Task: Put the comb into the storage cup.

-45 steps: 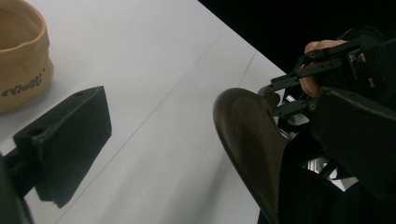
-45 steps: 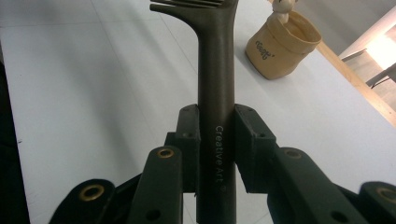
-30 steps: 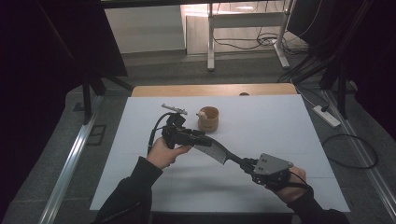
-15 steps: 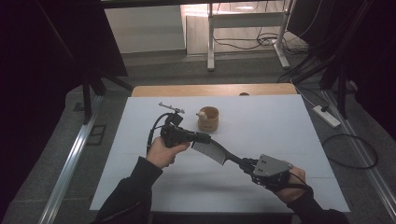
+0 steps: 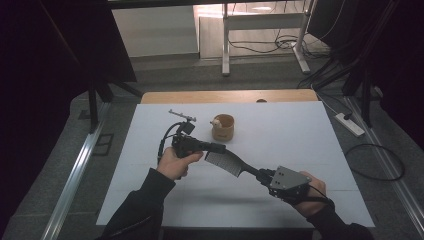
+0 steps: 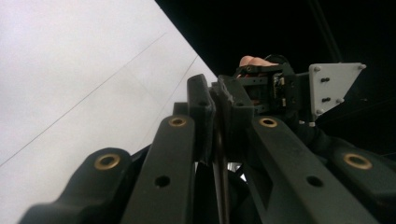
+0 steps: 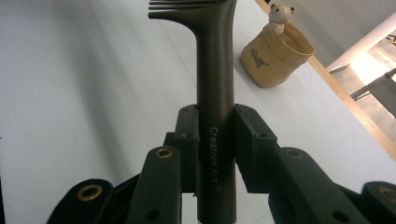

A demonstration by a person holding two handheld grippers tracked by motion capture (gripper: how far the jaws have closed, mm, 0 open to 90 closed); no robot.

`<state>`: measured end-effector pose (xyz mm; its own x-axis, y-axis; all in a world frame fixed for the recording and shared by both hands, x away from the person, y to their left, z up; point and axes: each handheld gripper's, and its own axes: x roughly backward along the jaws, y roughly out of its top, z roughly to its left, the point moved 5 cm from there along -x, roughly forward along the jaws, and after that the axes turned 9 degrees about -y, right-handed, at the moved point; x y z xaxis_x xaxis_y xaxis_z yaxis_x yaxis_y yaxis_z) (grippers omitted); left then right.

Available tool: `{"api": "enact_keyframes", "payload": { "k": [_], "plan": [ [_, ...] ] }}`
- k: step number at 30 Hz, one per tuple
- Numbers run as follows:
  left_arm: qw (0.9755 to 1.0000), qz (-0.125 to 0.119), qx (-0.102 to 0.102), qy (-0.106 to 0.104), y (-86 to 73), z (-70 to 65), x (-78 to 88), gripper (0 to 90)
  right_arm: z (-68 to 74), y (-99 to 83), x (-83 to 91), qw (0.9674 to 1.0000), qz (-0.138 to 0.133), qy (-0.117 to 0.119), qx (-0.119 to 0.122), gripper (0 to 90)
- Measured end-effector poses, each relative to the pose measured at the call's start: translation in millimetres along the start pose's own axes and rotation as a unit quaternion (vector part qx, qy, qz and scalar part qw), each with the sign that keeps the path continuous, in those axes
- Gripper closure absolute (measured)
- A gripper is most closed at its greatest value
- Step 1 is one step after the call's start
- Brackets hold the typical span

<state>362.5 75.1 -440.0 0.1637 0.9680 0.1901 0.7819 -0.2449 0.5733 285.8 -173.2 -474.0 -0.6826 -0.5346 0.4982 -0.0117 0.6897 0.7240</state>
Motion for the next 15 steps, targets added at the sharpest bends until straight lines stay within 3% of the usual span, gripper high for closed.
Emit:
{"api": "enact_keyframes", "payload": {
  "k": [3,4,15],
  "plan": [
    [1.0000,-0.003,0.002,-0.003,0.3,0.4,1.3,83.4,-0.5,0.7,0.1,1.0000,-0.005,0.003,-0.004,71.4],
    [1.0000,-0.002,-0.002,0.008,0.3,1.1,2.1,83.5,-0.4,0.6,-0.1,1.0000,-0.005,0.003,-0.006,71.1],
    [0.9995,-0.013,-0.012,0.025,1.5,3.3,8.2,83.5,-0.9,-0.4,-2.1,0.9995,-0.004,0.011,-0.028,53.2]
  ]
}}
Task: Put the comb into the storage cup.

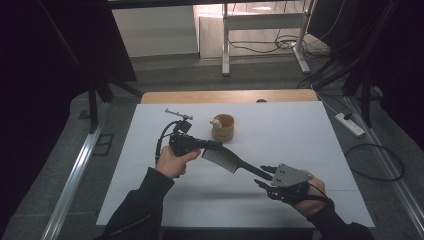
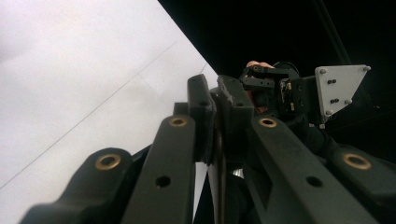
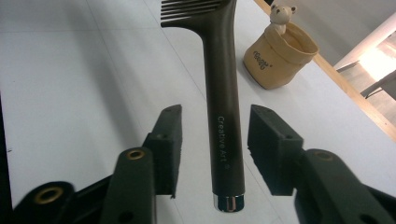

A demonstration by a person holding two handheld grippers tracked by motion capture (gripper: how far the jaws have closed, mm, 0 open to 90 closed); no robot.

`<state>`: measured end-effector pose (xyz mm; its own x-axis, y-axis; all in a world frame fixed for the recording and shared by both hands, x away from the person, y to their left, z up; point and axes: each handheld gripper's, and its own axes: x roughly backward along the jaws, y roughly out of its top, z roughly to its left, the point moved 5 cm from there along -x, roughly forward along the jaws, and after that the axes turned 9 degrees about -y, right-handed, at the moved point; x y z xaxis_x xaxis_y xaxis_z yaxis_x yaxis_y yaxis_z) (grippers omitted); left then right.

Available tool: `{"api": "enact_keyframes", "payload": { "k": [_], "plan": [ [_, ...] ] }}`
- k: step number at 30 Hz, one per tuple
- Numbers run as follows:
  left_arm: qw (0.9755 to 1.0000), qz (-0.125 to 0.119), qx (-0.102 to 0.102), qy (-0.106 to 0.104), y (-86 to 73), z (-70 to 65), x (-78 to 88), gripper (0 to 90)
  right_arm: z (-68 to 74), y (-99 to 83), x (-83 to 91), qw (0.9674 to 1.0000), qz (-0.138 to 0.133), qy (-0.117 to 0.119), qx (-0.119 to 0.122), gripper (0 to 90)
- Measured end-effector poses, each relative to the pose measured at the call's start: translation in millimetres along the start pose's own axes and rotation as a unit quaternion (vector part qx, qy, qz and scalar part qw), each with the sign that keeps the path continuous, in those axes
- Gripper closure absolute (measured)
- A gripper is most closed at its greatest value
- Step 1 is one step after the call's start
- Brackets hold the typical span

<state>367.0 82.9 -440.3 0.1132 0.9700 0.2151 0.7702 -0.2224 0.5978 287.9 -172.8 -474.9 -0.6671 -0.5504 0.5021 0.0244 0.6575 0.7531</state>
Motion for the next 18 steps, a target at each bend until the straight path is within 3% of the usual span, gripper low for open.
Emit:
{"api": "enact_keyframes", "payload": {
  "k": [11,18],
  "plan": [
    [0.9998,-0.008,-0.015,0.010,0.4,-1.9,3.6,83.5,-4.4,-4.2,-3.1,0.9984,0.028,0.014,-0.046,33.5],
    [0.9995,-0.011,-0.023,0.019,0.4,-1.7,5.1,83.5,-8.6,-8.6,-3.6,0.9965,0.040,0.020,-0.070,26.5]
  ]
}}
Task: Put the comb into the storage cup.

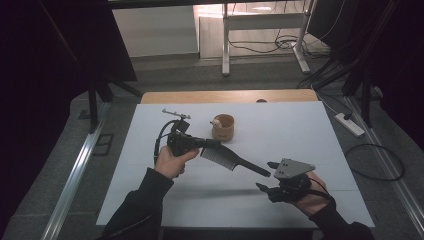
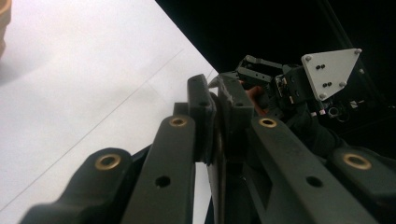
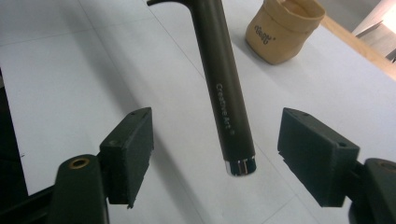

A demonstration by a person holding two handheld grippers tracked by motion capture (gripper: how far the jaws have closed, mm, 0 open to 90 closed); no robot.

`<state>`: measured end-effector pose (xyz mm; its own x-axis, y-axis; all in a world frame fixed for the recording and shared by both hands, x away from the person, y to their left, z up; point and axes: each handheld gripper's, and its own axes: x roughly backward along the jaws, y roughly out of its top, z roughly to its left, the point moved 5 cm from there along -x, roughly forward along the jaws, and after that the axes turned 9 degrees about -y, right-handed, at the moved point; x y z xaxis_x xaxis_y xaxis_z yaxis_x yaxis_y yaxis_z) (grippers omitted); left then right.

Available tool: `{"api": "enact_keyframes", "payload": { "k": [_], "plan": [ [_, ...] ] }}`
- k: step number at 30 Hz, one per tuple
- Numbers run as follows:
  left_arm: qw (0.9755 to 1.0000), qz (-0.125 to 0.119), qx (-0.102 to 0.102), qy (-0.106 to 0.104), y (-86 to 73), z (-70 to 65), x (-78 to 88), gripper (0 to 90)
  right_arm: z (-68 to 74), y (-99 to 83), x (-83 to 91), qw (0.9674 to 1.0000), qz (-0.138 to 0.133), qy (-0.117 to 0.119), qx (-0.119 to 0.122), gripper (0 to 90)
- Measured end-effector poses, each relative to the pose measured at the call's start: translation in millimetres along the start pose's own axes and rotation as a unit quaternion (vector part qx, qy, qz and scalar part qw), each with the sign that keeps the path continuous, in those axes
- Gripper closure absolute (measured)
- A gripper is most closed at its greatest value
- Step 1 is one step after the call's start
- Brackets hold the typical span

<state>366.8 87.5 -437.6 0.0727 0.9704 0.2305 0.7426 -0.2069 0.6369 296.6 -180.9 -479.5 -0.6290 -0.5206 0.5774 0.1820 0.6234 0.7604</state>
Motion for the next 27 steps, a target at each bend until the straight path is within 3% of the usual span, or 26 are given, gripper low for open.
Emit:
{"api": "enact_keyframes", "payload": {
  "k": [15,27],
  "plan": [
    [0.9996,-0.011,-0.014,0.019,2.4,-1.3,9.8,83.5,-4.8,-6.6,-1.5,0.9991,0.022,0.024,-0.027,15.5],
    [0.9992,-0.023,-0.016,0.031,3.9,0.8,17.7,83.4,-8.7,-12.1,-2.3,0.9981,0.039,0.028,-0.039,8.0]
  ]
}}
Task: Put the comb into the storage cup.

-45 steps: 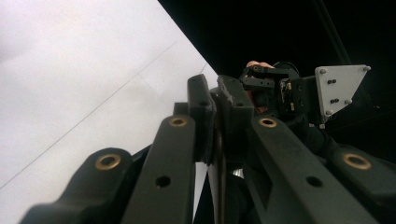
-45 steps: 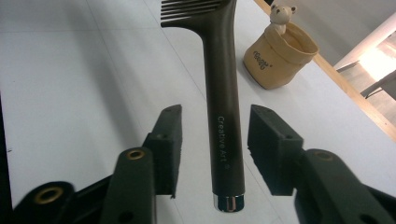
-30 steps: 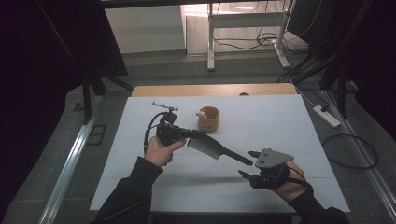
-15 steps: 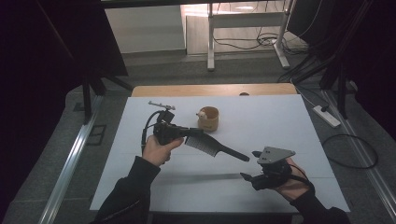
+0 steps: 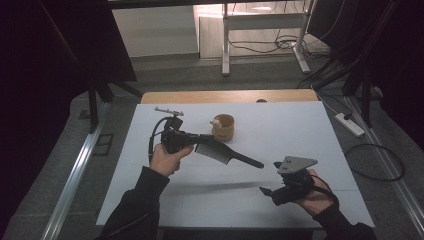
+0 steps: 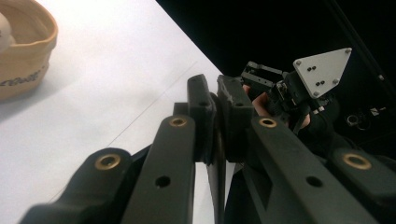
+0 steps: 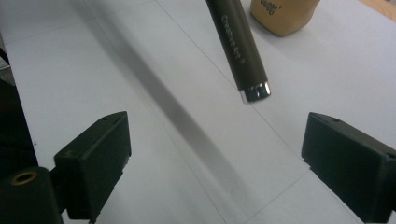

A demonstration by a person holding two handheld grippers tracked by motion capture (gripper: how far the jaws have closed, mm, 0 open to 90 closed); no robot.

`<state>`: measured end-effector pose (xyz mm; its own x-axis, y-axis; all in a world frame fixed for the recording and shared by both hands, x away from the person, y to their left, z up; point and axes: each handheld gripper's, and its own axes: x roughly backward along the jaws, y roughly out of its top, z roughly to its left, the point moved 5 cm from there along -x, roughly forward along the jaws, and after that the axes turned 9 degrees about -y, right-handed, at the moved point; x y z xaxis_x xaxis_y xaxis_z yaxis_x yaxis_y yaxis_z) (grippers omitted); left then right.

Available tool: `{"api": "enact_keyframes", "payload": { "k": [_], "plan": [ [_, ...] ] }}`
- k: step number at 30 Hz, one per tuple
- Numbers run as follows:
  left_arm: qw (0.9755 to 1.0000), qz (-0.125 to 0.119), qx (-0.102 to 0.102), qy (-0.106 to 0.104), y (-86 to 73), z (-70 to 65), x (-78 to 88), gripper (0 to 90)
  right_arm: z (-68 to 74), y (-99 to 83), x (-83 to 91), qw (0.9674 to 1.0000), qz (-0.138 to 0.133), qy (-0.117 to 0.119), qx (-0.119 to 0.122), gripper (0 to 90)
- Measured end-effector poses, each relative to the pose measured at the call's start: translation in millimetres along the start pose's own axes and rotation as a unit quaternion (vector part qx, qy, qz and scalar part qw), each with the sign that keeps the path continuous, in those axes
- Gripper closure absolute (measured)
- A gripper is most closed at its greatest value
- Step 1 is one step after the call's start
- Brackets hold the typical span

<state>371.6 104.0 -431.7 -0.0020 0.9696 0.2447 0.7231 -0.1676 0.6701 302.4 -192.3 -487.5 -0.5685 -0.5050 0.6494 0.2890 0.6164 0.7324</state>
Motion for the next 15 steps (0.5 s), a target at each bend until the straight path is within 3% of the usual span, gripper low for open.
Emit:
{"api": "enact_keyframes", "payload": {
  "k": [15],
  "plan": [
    [0.9998,-0.012,-0.003,0.017,3.0,2.4,12.7,83.4,-5.6,-8.1,-1.7,0.9994,0.024,0.001,-0.023,2.1]
  ]
}}
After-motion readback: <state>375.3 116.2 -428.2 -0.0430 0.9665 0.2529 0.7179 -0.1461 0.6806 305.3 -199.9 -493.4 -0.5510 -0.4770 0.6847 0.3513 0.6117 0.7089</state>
